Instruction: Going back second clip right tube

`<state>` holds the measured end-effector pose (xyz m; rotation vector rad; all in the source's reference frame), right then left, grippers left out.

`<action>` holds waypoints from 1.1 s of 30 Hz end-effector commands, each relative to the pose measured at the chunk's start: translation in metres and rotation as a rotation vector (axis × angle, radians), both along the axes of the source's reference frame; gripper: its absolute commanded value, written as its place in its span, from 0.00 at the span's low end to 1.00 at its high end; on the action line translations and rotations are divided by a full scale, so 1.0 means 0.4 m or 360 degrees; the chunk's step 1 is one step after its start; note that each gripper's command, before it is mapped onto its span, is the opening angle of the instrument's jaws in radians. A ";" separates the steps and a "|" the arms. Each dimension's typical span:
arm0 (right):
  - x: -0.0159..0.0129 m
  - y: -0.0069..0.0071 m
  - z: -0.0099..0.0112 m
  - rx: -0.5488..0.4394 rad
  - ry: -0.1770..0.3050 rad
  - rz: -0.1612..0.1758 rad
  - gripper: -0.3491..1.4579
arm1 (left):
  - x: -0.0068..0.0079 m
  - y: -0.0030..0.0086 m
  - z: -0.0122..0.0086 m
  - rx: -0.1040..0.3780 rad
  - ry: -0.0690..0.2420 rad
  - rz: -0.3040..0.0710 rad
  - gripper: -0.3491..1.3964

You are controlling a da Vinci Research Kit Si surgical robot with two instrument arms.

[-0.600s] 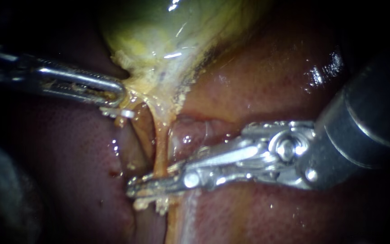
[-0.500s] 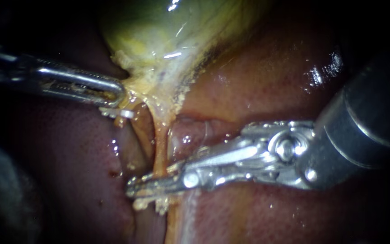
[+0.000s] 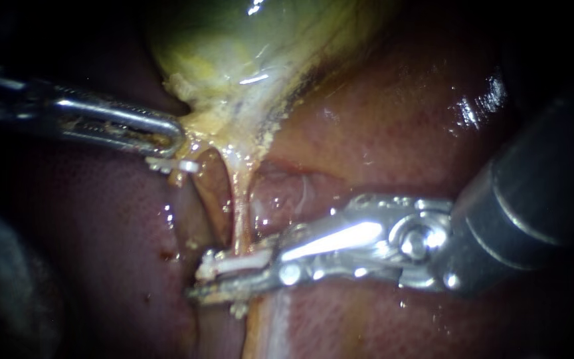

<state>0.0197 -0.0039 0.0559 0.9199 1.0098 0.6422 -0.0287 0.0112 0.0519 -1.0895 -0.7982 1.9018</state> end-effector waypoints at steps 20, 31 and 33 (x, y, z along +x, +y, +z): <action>-0.0182 0.0053 0.0031 -0.0479 0.0097 0.0053 0.47 | 0.0011 0.0003 0.0005 0.0000 -0.0003 0.0004 0.00; -0.0350 0.0063 0.0015 -0.0737 0.0134 -0.0019 0.47 | 0.0013 0.0004 0.0007 0.0000 -0.0003 0.0005 0.00; -0.0372 0.0069 0.0016 -0.0769 0.0112 -0.0054 0.47 | 0.0014 0.0006 0.0009 0.0000 -0.0003 0.0005 0.00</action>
